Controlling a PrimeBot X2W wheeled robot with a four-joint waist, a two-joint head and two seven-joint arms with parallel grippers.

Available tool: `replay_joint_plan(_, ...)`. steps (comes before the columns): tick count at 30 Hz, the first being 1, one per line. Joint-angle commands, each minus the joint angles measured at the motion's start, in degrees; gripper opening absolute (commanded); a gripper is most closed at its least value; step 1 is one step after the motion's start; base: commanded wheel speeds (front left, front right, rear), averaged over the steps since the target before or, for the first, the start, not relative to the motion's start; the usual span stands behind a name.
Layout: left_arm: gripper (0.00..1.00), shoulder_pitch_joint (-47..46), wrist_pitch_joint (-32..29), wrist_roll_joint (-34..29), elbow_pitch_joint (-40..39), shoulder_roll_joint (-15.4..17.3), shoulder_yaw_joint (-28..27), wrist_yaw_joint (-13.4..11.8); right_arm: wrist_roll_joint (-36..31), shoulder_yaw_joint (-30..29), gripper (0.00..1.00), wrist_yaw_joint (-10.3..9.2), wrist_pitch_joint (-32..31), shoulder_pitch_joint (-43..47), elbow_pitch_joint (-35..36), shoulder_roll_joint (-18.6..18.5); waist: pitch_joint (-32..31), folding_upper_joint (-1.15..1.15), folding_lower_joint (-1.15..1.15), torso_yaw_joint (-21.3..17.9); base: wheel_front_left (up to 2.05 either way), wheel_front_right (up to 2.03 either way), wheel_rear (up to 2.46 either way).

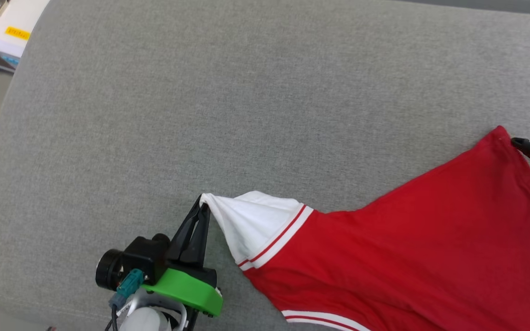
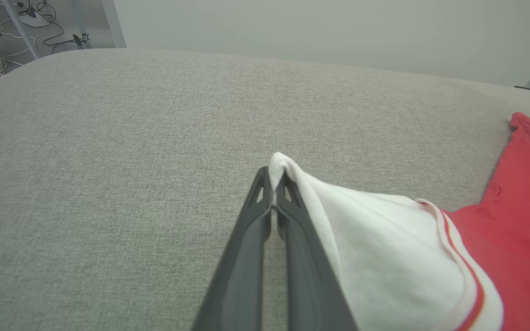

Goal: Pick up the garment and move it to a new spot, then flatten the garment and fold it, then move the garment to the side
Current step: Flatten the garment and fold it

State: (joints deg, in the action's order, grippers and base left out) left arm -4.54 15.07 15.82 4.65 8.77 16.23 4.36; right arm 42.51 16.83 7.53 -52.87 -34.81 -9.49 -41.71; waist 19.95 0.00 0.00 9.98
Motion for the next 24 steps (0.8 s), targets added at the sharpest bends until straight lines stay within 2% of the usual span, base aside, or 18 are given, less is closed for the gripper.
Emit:
replay_joint_plan(1, 0.0, -1.22, -0.07, -0.63, -0.37, -0.44, -0.14, 0.37, -0.2, 0.98, 1.0, -0.04, 0.4, -1.5, -1.61, 0.61, 2.09, 0.0, 0.0, 1.61, 0.0, 0.0, 0.0)
replay_joint_plan(6, 0.0, -1.98, -0.07, -1.1, -0.32, -1.23, -0.38, 0.79, -0.57, 5.82, 1.0, -0.04, 1.49, -2.89, -6.87, 1.59, 3.76, 0.0, 0.0, 2.22, 0.0, 0.0, 0.0)
replay_joint_plan(12, 0.0, -2.32, -0.07, -1.54, 0.24, -1.98, -0.76, 1.24, 1.7, 12.09, 1.0, -0.04, 2.17, 0.09, -10.45, 1.2, 4.31, 0.0, 0.0, 2.49, 0.0, 0.0, 0.0)
replay_joint_plan(13, 0.0, -2.26, -0.07, -1.62, 0.38, -2.05, -1.02, 1.31, 2.5, 12.37, 0.25, -0.04, 3.54, 0.2, -10.6, 1.31, 4.16, 0.0, 0.0, 2.27, 0.0, 0.0, 0.0)
replay_joint_plan(14, 0.0, -2.17, -0.07, -1.67, 0.48, -2.07, -1.24, 1.33, 3.0, 12.47, 0.0, -0.04, 4.48, 0.17, -10.74, 1.4, 3.98, 0.0, 0.0, 2.08, 0.0, 0.0, 0.0)
replay_joint_plan(24, 0.0, -1.7, -0.07, -3.14, 0.55, -0.91, -2.73, 1.79, 5.47, 12.27, 0.0, -0.04, 21.66, -2.82, -7.63, -0.32, -3.16, 0.0, 0.0, -0.71, 0.0, 0.0, 0.0)
